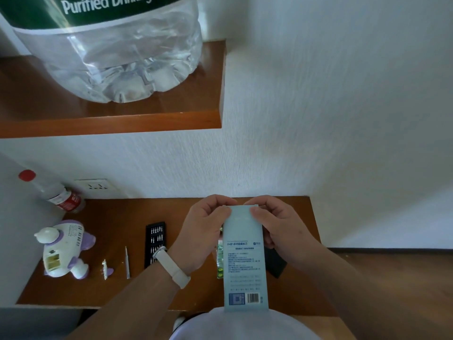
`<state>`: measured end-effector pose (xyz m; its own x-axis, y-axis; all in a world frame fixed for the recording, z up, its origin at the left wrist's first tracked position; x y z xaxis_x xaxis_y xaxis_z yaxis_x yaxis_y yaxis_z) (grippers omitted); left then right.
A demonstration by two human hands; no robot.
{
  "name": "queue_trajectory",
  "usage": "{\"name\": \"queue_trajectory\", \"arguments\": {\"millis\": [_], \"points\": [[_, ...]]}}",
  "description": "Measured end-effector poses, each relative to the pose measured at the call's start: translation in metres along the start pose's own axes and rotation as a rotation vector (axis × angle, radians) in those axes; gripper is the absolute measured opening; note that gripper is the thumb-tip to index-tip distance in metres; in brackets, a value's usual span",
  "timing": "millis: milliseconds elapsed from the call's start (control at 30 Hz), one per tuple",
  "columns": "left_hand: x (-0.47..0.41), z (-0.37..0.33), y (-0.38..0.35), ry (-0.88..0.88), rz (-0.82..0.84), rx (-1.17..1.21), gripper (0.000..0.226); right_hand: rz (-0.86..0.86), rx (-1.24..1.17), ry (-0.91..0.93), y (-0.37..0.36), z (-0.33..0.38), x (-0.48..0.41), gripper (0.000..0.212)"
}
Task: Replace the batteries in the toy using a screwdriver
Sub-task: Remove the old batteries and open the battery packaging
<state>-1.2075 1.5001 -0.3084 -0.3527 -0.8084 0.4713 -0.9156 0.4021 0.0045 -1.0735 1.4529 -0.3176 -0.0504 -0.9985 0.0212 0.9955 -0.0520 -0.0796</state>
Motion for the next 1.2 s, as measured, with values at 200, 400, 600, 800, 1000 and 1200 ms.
{"name": "queue_trajectory", "arguments": {"millis": [200,400,600,800,1000,1200], "points": [[-0.001,0.005,0.006,0.033,0.01,0.012,0.016,-0.01,-0.09,-0.094,-0.003,-0.015,-0.006,0.018],[0.0,0.006,0.015,0.02,0.011,0.033,0.013,0.03,0.0,-0.066,-0.007,-0.011,-0.013,0.019],[0.005,0.012,0.025,-0.02,0.029,-0.024,0.017,0.161,0.232,0.071,-0.012,-0.003,-0.006,0.018],[0.007,0.027,0.035,-0.029,0.009,-0.065,0.015,0.186,0.255,0.045,-0.018,-0.013,0.0,0.018],[0.012,0.033,0.032,0.014,0.146,0.078,0.028,0.165,0.164,0.068,-0.026,-0.005,-0.003,0.017],[0.017,0.055,0.028,0.128,0.454,0.221,0.068,0.158,-0.06,0.068,-0.04,-0.003,-0.01,0.024]]}}
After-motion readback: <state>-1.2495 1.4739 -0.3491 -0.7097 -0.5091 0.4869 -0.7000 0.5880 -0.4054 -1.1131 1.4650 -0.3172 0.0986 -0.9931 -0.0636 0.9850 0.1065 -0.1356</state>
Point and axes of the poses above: each hand's wrist, its own x-axis away from the middle knuckle, its own y-axis out of the back of the hand, z = x × y, the point moved 9 cm from there along -x, towards the middle knuckle, and after that the axes turned 13 degrees about y, right-handed, at the moved point
